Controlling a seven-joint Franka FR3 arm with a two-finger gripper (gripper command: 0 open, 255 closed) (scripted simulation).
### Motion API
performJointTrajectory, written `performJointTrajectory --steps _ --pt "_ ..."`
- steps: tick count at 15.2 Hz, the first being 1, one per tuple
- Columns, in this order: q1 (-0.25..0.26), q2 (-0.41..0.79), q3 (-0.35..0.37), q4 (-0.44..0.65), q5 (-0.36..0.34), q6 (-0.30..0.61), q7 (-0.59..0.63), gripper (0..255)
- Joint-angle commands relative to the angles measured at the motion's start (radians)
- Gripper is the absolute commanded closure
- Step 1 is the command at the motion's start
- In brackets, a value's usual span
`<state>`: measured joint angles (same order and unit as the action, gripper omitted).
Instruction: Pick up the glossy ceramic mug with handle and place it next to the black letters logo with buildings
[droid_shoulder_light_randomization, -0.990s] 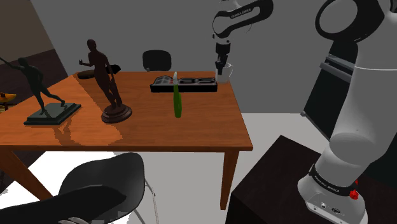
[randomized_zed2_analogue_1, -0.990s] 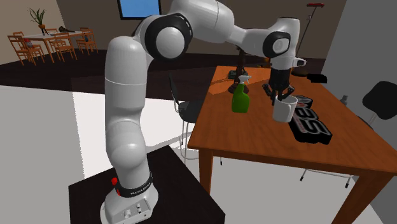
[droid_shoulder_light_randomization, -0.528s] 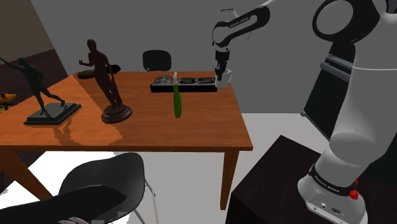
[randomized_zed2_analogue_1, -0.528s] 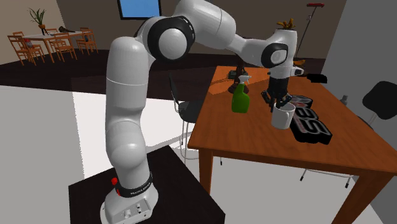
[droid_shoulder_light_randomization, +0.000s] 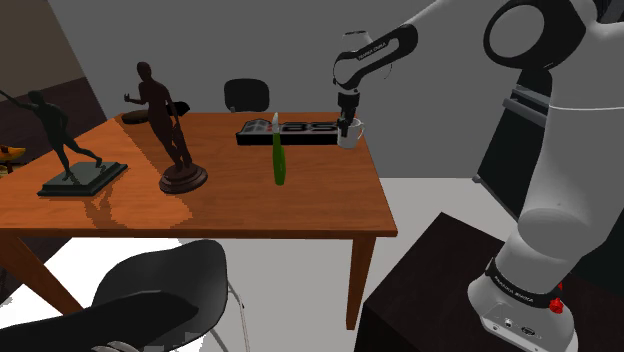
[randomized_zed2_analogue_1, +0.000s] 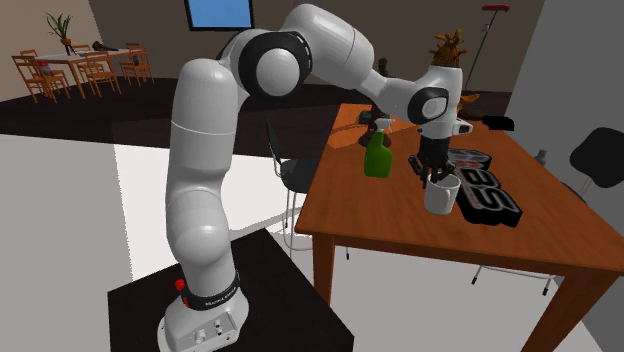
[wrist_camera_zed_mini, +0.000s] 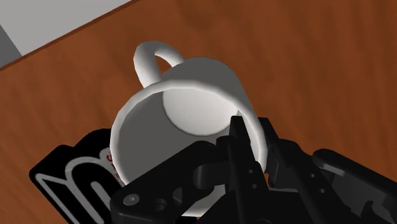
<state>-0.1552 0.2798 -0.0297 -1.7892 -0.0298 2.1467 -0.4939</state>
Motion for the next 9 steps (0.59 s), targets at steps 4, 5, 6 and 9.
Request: performJointTrajectory --steps 4,5,6,9 --pt "0.001 0.022 0.0 -0.039 -0.001 0.061 0.004 255" --pt "0.001 0.027 0.0 -0.045 -0.001 0.073 0.004 255" --pt "0.001 0.033 0.0 -0.05 -0.001 0.085 0.004 255" --pt "0.001 0.039 0.0 -0.055 -0.001 0.095 0.005 255"
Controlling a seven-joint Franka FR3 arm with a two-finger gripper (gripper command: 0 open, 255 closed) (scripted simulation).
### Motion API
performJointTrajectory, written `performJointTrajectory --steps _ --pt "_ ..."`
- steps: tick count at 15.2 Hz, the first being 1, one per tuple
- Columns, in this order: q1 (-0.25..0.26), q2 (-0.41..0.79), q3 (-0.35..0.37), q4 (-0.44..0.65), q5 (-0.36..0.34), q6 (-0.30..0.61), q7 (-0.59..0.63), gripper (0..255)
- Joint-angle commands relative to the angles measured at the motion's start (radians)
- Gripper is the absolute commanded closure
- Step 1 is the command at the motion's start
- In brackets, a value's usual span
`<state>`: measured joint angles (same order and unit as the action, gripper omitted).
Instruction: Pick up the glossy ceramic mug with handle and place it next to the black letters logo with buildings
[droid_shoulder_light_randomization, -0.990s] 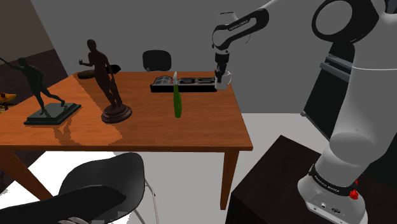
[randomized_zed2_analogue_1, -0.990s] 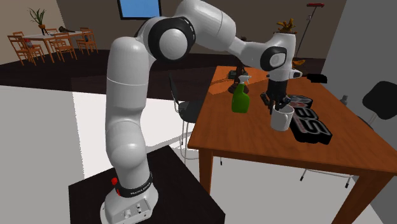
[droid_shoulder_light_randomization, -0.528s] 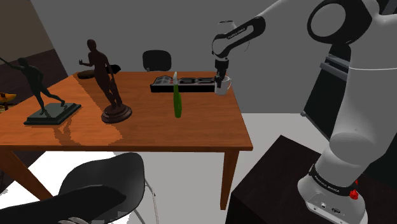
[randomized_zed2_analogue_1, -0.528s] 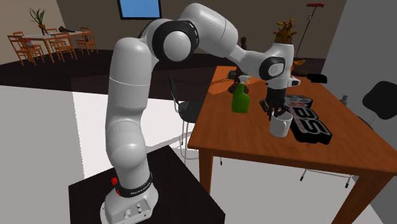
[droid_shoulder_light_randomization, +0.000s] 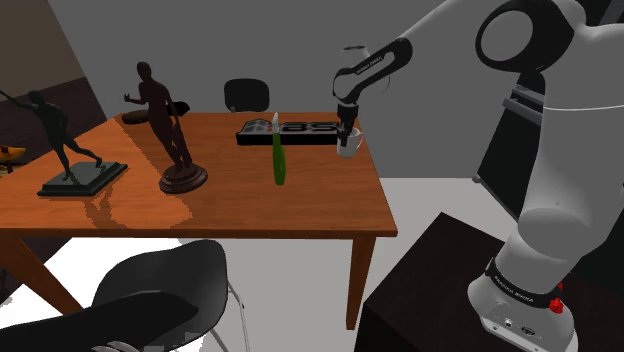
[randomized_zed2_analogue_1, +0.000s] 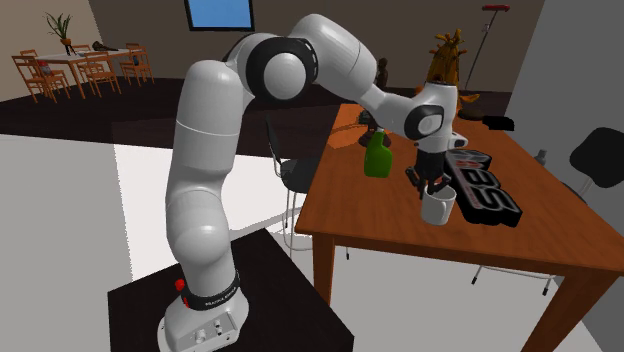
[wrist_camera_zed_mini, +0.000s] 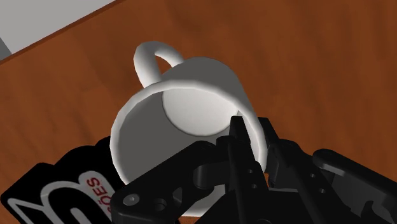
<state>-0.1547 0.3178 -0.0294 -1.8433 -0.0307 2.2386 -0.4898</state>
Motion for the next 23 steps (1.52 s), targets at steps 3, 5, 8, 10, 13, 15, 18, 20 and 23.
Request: performJointTrajectory --steps 3,5,8,10,13,15,18,20,23 --pt "0.0 0.001 0.0 -0.001 0.0 0.003 0.001 255" --pt "0.0 0.001 0.0 -0.001 0.0 0.003 0.001 255" --pt "0.0 0.001 0.0 -0.001 0.0 0.003 0.001 0" --pt "0.0 0.001 0.0 -0.001 0.0 0.003 0.001 0" --pt "0.001 -0.017 0.0 0.008 0.0 -0.025 0.001 0" --pt "0.002 -0.049 0.001 0.032 0.0 -0.081 0.001 0" --pt "0.003 -0.061 0.001 0.043 0.0 -0.103 0.001 0" --pt "0.003 -0.061 0.001 0.043 0.0 -0.103 0.001 0" --pt "0.003 -0.061 0.001 0.043 0.0 -0.103 0.001 0"
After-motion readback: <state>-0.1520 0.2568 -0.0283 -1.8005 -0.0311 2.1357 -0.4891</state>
